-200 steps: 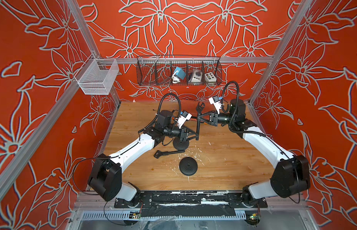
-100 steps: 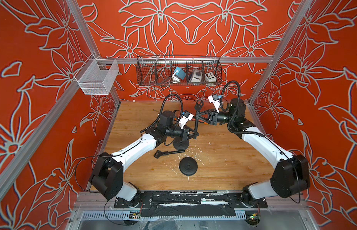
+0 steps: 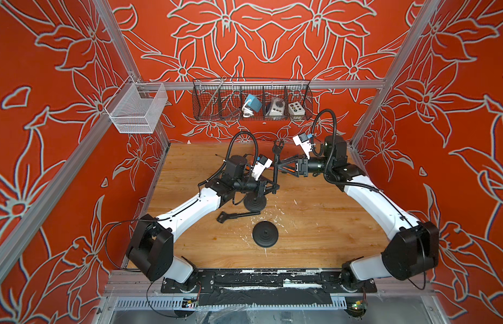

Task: Assemble a microphone stand
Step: Pick up the microphone stand pole from the center of the board.

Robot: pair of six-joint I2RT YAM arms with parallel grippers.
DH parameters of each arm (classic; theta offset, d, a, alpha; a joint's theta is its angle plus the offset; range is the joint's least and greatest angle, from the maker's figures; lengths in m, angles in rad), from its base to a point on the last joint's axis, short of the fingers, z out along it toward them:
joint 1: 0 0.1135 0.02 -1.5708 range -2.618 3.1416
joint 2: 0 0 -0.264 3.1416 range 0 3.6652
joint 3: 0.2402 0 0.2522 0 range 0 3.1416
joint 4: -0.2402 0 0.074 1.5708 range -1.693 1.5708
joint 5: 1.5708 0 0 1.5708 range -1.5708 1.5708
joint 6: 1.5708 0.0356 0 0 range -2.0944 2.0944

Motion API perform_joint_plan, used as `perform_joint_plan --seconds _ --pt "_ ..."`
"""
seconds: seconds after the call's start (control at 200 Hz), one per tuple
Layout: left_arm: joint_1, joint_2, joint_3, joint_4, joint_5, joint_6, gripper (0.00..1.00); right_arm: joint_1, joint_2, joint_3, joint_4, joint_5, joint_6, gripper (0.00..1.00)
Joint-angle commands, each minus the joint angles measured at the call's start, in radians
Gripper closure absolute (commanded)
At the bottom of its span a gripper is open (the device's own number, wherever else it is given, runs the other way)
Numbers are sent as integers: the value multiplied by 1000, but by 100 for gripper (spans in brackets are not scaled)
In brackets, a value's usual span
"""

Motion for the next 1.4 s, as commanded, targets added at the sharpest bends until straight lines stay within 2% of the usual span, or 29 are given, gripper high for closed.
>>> perform_joint_plan --seconds 0.0,0.4,0.6,0.871,1.166,1.236,1.281,1.326,1.391 --pt "2 -31 27 15 64 44 100 -12 -39 19 -89 -58 -84 36" --pt "2 -26 21 55 212 22 100 -42 0 66 -30 -133 -51 41" --pt "0 -8 36 59 229 12 100 -30 8 67 12 -149 -41 50" --pt "-7 14 53 65 249 11 100 -16 25 55 88 -140 20 55" --pt "-9 35 83 33 212 12 100 -14 20 46 97 -133 16 88" --pt "-9 39 89 22 182 3 85 -14 18 46 81 -114 -3 96" --pt "-9 38 88 20 159 -5 71 -15 14 50 48 -88 -36 100" --pt "-9 35 85 13 131 -9 53 -14 7 54 8 -50 -75 100" --pt "-9 23 77 -1 90 -7 41 -14 -13 61 -51 27 -145 100"
